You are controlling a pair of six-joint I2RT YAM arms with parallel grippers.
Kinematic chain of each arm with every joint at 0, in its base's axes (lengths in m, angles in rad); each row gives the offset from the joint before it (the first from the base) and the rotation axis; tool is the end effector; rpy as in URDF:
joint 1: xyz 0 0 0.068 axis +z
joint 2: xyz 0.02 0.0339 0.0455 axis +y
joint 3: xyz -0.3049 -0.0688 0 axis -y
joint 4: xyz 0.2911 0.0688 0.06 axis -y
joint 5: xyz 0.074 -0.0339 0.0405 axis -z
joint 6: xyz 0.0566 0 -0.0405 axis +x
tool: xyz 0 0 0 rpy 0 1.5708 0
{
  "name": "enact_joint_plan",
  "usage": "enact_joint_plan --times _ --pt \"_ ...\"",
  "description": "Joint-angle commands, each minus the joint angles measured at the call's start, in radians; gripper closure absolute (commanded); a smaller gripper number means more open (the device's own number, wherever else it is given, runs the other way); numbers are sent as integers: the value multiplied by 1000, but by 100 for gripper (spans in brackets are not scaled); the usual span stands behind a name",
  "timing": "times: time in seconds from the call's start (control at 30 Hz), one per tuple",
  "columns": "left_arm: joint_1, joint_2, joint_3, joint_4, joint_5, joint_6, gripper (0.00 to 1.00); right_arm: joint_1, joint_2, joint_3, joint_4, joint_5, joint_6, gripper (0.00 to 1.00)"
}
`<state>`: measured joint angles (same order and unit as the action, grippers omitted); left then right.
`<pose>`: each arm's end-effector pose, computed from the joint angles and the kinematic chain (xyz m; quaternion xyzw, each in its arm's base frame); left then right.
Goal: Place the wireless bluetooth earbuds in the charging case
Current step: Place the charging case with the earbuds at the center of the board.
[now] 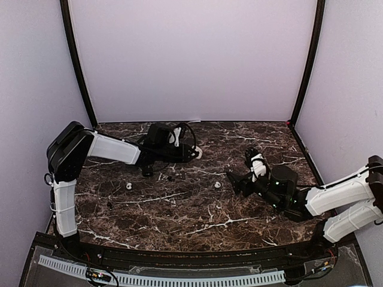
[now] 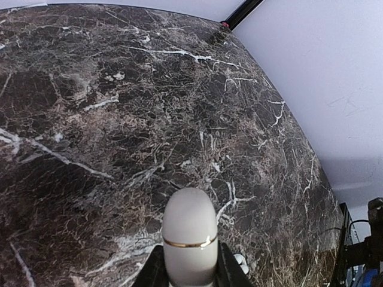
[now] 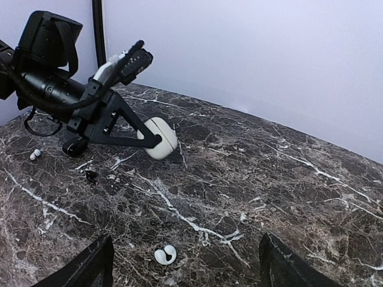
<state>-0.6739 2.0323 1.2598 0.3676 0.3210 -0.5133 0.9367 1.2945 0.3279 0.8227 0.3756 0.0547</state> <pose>0.3979 -0.3406 0.1760 0.1538 0.8144 -0.4146 0.3758 0.1808 0.2108 0.1832 -0.2066 0.7239 0.1816 0.6327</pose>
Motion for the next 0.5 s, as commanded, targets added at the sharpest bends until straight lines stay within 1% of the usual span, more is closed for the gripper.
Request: enact_joint_plan --times 0.0,0.3,0.47 --pt "12 49 70 28 43 -61 88 -2 19 40 15 15 13 17" --pt "27 149 93 141 21 -126 88 -3 21 37 24 28 10 16" --pt "29 206 137 192 17 -144 88 -4 28 43 20 27 8 16"
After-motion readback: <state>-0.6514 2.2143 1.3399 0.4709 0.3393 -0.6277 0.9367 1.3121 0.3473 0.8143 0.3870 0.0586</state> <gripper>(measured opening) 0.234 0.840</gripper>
